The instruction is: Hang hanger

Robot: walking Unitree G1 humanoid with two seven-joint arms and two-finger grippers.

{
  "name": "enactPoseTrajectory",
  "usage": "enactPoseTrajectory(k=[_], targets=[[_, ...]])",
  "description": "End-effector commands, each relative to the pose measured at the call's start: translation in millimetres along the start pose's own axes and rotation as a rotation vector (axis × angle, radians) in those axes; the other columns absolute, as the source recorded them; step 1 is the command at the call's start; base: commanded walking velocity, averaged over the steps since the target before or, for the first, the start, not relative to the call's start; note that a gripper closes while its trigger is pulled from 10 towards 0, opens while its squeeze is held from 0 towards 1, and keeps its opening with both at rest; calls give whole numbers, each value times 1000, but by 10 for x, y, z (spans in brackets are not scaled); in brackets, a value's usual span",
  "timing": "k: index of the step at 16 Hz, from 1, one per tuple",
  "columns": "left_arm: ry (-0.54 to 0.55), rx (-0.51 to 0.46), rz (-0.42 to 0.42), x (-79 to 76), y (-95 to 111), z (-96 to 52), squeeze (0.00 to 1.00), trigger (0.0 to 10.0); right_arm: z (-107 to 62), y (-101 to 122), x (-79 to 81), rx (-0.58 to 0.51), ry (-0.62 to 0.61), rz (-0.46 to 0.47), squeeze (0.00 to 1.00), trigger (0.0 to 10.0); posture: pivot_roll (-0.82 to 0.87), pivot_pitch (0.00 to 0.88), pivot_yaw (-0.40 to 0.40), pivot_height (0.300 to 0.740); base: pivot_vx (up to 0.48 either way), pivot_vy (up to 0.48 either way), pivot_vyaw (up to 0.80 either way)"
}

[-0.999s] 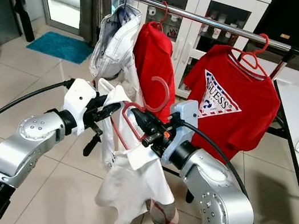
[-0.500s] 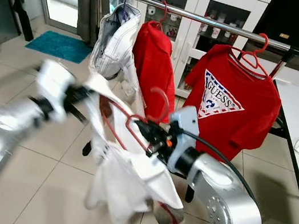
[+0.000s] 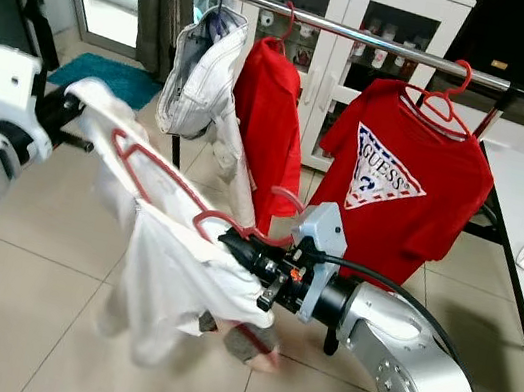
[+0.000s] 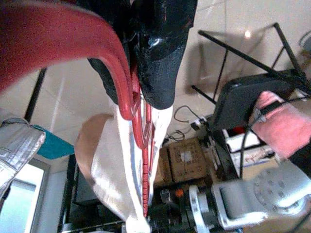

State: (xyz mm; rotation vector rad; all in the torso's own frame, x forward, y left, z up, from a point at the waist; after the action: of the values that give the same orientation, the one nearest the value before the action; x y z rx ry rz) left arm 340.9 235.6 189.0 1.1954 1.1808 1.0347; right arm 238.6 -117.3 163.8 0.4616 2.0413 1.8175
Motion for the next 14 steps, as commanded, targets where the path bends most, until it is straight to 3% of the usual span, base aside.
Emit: enactPoseTrajectory(k=[1, 3, 4, 6, 8, 9, 10, 12, 14], targets=[[97, -59, -32, 171, 98, -19, 0, 0, -116, -9, -85, -10, -57, 30, 0, 0, -115, 0, -37, 740, 0, 0, 0], [156, -27, -123, 202, -104, -21, 0, 0, -141, 53, -104, -94, -72, 86, 0, 0, -117, 0, -37, 740, 0, 0, 0], [126, 17, -130, 143, -214, -16, 0, 0, -142, 83, -124, -123, -88, 98, 0, 0, -117, 0, -38, 740, 0, 0, 0], [-48, 93, -116, -151, -370, -19, 0, 0, -93, 162, -216, -197, -176, 132, 0, 0, -116, 0, -40, 740, 0, 0, 0], [-360, 167, -83, -725, -475, -129, 0, 0, 20, 199, -395, -249, -379, 188, 0, 0, -111, 0, -50, 740, 0, 0, 0], [-458, 190, -57, -942, -492, -183, 0, 0, 75, 193, -444, -252, -453, 192, 0, 0, -110, 0, -50, 740, 0, 0, 0], [-508, 199, -55, -1048, -493, -220, 0, 0, 85, 183, -482, -258, -504, 200, 0, 0, -107, 0, -51, 740, 0, 0, 0], [-565, 200, -65, -1182, -477, -308, 0, 0, 34, 142, -645, -281, -695, 241, 0, 0, -107, 0, -51, 740, 0, 0, 0], [-531, 189, -97, -1135, -458, -359, 0, 0, -29, 132, -726, -272, -779, 195, 0, 0, -100, 0, -38, 740, 0, 0, 0]])
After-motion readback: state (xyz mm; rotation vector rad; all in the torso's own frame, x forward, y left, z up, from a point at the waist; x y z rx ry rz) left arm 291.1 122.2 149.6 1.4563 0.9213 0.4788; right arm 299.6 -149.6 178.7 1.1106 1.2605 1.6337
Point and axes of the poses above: a point about 5 cm out from each wrist's last joint towards the gripper, its own z axis pointing out of the wrist towards the gripper, its own y axis along the axis of the wrist's last joint, x = y × z, the point moved 1 cm from there along z, pointing out of the wrist towards the gripper, and after that the axes turned 12 degrees about -z, right-handed, at the moved point
